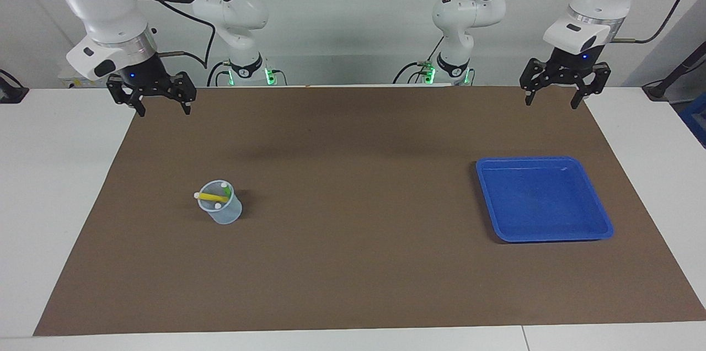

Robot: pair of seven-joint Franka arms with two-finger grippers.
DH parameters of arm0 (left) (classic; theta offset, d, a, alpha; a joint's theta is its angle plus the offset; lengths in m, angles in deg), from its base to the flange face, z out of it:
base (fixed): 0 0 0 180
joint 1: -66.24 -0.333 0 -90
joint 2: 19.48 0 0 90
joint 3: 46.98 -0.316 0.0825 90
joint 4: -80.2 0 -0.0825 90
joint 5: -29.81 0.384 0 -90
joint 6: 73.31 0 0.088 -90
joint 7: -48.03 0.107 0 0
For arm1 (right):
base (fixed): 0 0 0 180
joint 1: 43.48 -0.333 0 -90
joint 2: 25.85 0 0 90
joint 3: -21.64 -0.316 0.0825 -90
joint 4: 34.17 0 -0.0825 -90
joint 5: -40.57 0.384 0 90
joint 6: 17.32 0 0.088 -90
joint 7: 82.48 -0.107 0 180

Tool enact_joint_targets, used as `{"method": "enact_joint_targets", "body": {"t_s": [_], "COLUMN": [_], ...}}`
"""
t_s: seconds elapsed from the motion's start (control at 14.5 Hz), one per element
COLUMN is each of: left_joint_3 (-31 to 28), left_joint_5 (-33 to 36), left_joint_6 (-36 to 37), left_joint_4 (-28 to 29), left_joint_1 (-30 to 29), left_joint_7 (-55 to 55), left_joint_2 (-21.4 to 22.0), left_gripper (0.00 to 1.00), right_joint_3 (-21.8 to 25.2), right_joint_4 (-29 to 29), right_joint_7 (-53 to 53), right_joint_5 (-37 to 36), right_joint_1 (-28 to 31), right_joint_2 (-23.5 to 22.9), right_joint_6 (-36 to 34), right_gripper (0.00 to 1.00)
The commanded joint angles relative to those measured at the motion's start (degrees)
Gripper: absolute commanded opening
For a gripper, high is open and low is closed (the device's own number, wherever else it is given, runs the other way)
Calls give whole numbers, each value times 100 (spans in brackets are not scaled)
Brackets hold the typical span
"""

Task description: Transfer and insert pens with both arms

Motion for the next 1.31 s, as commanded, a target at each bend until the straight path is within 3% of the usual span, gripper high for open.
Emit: {"method": "enact_joint_targets", "body": {"t_s": [0.0,0.41,0.62,1.24], "left_joint_3": [12,12,12,12], "left_joint_5": [50,50,50,50], "left_joint_6": [68,68,68,68], "left_joint_4": [52,52,52,52], "left_joint_1": [-5,-5,-5,-5], "left_joint_7": [-69,-69,-69,-69], "left_joint_2": [95,95,95,95], "left_gripper": [100,100,100,100], "right_joint_3": [-15,-24,2,20], "right_joint_4": [-13,30,57,30], "right_joint_7": [-52,-61,-52,-79], "right_joint_5": [84,162,821,787], "right_joint_1": [31,31,102,102], "right_joint_2": [51,43,43,122], "right_joint_6": [-9,44,53,44], "right_gripper": [100,100,100,100]}}
